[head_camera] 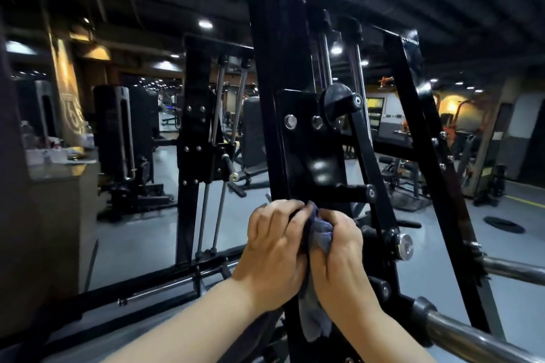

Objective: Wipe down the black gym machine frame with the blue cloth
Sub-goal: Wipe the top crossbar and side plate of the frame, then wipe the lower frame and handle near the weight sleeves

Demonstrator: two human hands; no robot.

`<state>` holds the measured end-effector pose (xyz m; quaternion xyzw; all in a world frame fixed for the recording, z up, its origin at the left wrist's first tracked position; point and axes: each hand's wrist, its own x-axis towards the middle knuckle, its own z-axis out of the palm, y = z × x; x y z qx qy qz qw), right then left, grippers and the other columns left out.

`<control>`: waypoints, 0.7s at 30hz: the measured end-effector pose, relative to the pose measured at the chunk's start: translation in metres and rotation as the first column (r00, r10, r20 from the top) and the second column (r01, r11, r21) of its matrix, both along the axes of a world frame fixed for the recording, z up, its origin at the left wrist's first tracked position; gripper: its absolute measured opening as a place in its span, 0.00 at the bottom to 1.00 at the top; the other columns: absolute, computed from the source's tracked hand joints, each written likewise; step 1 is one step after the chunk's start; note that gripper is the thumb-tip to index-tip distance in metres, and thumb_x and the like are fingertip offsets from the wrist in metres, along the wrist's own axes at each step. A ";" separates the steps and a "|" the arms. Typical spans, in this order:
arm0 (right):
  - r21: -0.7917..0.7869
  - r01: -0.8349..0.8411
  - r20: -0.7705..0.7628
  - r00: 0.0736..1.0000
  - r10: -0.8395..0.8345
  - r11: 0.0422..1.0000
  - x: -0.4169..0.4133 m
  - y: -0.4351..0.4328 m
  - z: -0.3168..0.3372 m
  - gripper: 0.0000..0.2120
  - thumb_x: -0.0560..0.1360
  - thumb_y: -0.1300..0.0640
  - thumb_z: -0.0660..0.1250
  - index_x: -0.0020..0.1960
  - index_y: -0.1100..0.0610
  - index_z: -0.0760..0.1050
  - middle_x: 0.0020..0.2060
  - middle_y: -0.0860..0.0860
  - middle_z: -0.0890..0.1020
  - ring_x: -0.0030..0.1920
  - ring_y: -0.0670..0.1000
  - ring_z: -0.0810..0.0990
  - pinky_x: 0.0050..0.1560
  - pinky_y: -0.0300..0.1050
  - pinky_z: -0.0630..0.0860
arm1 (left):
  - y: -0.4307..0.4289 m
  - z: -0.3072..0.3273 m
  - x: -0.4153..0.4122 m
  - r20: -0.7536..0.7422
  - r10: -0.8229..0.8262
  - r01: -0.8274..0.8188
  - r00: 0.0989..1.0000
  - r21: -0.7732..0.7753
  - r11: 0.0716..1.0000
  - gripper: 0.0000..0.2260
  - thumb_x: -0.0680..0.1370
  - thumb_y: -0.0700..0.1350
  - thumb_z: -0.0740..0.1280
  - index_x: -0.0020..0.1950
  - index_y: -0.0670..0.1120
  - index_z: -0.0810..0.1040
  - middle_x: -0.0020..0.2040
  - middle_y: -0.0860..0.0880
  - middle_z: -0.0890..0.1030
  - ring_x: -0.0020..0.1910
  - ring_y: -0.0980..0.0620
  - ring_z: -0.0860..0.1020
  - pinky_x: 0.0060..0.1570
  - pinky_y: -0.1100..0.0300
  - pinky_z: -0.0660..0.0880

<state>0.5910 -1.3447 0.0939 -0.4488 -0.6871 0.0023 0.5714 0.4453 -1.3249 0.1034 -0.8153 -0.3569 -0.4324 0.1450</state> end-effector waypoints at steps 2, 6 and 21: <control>0.076 0.008 0.015 1.000 -0.009 0.997 -0.008 0.013 0.027 0.18 0.79 0.57 0.60 0.68 0.53 0.66 0.65 0.49 0.70 0.68 0.38 0.64 0.67 0.26 0.60 | 0.004 0.015 0.002 0.098 0.024 -0.021 0.995 -0.030 0.999 0.26 0.78 0.45 0.56 0.77 0.43 0.66 0.73 0.47 0.67 0.74 0.48 0.63 0.75 0.54 0.54; -0.044 -0.063 -0.211 0.976 0.052 0.997 -0.022 0.027 0.058 0.25 0.76 0.49 0.62 0.71 0.50 0.63 0.69 0.47 0.64 0.73 0.44 0.59 0.70 0.39 0.62 | 0.005 0.031 0.002 0.135 -0.019 0.027 0.991 -0.058 0.998 0.28 0.79 0.45 0.57 0.80 0.44 0.61 0.80 0.48 0.58 0.81 0.49 0.53 0.79 0.53 0.48; -0.026 -0.663 -0.623 0.596 0.506 0.748 0.021 0.048 0.106 0.07 0.81 0.61 0.62 0.56 0.59 0.77 0.51 0.60 0.82 0.51 0.55 0.84 0.52 0.46 0.76 | 0.045 0.081 0.023 -0.105 0.120 -0.077 0.987 0.345 0.935 0.27 0.72 0.50 0.73 0.69 0.46 0.71 0.65 0.50 0.76 0.75 0.47 0.68 0.77 0.43 0.53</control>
